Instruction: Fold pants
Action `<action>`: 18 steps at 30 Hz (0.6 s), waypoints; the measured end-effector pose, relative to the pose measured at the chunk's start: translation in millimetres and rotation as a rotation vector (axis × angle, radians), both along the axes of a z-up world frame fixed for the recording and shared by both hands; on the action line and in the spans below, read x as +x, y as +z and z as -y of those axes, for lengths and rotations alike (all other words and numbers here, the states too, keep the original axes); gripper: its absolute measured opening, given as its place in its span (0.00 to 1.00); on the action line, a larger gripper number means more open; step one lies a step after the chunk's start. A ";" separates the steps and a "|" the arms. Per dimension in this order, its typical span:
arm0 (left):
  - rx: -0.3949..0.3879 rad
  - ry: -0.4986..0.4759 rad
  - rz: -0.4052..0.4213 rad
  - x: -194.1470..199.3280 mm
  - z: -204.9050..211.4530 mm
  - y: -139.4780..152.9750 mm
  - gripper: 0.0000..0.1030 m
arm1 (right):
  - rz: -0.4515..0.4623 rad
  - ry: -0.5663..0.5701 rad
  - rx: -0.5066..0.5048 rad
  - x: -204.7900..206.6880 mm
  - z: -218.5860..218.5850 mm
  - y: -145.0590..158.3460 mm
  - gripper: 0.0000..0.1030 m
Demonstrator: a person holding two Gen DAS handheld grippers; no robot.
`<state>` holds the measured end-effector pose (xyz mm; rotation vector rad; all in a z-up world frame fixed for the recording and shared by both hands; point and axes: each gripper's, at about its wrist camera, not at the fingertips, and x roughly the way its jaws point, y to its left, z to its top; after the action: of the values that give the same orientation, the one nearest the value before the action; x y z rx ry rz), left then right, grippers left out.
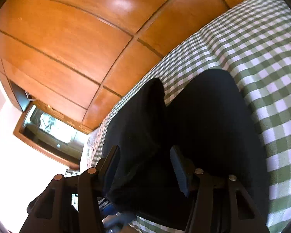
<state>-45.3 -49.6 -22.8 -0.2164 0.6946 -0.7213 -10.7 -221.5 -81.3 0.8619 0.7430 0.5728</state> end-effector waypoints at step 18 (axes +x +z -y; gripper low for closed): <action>-0.052 0.665 -0.047 11.4 -153.1 3.4 0.34 | 0.066 -0.003 -0.273 9.6 -51.2 16.9 0.06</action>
<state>-33.9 103.5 -19.5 -0.4845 0.5978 -0.0974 -1.1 -170.3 -64.4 0.5890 0.7402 0.4814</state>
